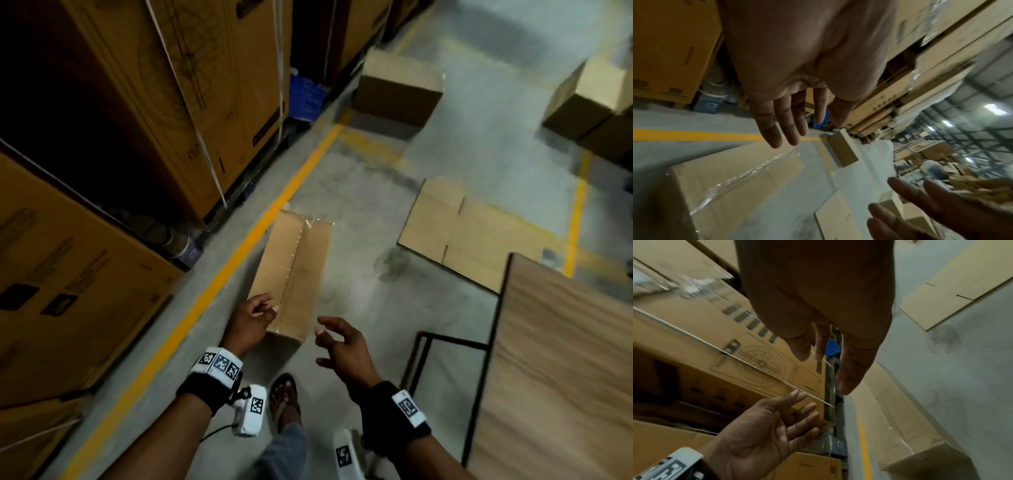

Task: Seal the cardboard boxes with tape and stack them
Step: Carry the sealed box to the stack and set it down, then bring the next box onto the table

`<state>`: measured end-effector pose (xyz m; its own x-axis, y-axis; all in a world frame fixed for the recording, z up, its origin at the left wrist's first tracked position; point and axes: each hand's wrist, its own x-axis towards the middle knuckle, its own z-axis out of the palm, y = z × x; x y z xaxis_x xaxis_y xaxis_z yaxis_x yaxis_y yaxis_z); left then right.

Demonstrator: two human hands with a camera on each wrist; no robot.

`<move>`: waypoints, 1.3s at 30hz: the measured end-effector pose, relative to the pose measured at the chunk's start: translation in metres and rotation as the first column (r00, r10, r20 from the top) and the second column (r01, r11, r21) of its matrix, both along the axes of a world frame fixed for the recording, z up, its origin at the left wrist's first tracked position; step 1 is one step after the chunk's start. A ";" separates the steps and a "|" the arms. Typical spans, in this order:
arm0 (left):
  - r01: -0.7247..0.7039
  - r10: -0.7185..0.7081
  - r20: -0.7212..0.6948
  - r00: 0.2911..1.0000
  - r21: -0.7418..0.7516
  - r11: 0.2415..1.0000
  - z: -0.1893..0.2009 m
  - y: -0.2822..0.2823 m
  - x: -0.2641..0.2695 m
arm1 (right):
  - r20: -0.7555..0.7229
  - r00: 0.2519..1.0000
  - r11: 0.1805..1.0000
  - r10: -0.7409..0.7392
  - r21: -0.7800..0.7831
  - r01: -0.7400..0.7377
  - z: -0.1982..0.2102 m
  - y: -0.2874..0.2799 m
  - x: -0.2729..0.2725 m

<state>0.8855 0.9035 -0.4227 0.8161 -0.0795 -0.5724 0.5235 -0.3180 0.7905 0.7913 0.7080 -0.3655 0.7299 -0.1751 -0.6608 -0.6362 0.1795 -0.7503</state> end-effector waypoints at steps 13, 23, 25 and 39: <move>0.397 -0.365 0.337 0.868 -0.030 0.917 0.226 -0.192 -0.269 | 0.293 0.950 0.981 -0.110 -0.122 0.152 0.197 -0.178 -0.298; 0.723 -0.592 0.508 0.626 -0.094 0.684 0.321 -0.414 -0.368 | 0.444 0.783 0.772 -0.435 -0.264 0.579 0.284 -0.361 -0.463; 0.782 -0.615 0.549 0.565 -0.121 0.611 0.342 -0.458 -0.380 | 0.493 0.712 0.676 -0.500 -0.291 0.677 0.305 -0.395 -0.492; 0.968 -0.640 0.729 0.243 -0.145 0.203 0.487 -0.727 -0.525 | 0.721 0.369 0.106 -0.587 -0.384 0.917 0.431 -0.612 -0.704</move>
<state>0.3606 0.1760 0.0646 0.1532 -0.9626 0.2235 -0.2246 0.1863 0.9565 0.0874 0.0956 0.0652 0.0103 -0.9772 0.2119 -0.1820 -0.2102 -0.9606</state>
